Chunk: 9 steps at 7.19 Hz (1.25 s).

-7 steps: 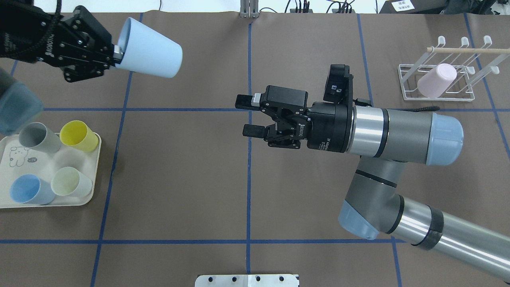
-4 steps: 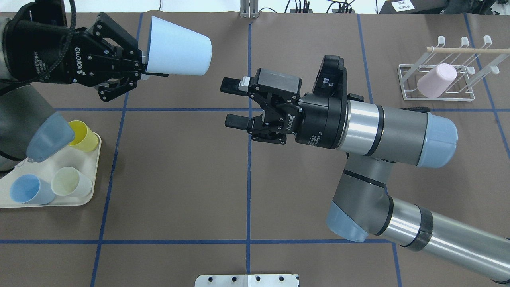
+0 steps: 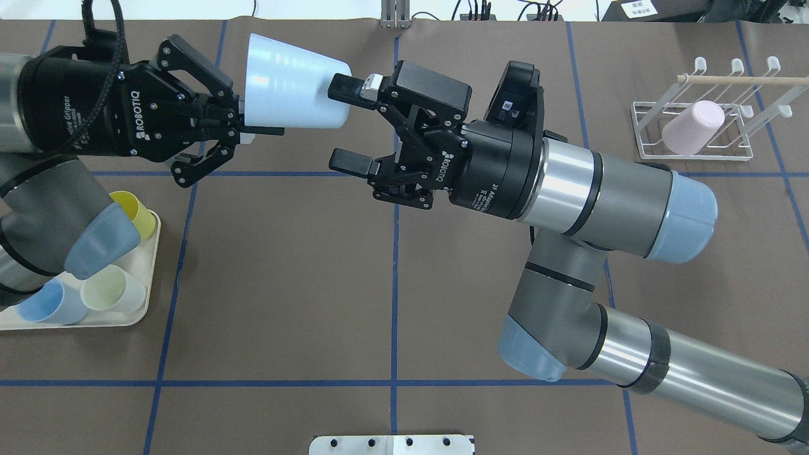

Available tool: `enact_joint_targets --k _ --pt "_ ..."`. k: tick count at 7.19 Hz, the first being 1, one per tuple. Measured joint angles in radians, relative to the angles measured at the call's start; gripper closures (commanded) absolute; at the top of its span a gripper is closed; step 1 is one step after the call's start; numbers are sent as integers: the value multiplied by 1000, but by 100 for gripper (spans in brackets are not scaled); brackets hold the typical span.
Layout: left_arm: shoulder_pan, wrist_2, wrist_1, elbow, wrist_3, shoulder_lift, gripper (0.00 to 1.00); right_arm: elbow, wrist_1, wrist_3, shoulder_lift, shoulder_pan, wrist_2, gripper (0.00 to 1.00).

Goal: Transfer IKEA cup to right arm and place on rack

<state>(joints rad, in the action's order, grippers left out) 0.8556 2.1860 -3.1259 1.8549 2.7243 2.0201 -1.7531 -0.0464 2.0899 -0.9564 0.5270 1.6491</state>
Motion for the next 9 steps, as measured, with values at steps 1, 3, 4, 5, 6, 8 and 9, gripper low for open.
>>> enact_joint_targets --k 1,3,4,5,6,8,9 --pt "-12 -6 -20 0 32 1 100 0 -1 1 1 0 -4 2" --pt "-22 -8 -50 0 80 2 100 0 -1 1 2 1 -10 2" --pt "-27 -9 -65 0 100 2 100 0 -1 1 2 1 -12 2" --pt "-33 -9 -72 0 111 2 100 0 -1 1 2 1 -14 2" --pt "-37 -10 -77 1 116 2 100 -1 -2 1 3 1 -15 3" --pt "-42 -11 -87 1 118 2 100 -2 -3 1 3 0 -20 28" --pt "-43 -11 -91 1 118 2 100 -2 -3 1 3 0 -21 53"
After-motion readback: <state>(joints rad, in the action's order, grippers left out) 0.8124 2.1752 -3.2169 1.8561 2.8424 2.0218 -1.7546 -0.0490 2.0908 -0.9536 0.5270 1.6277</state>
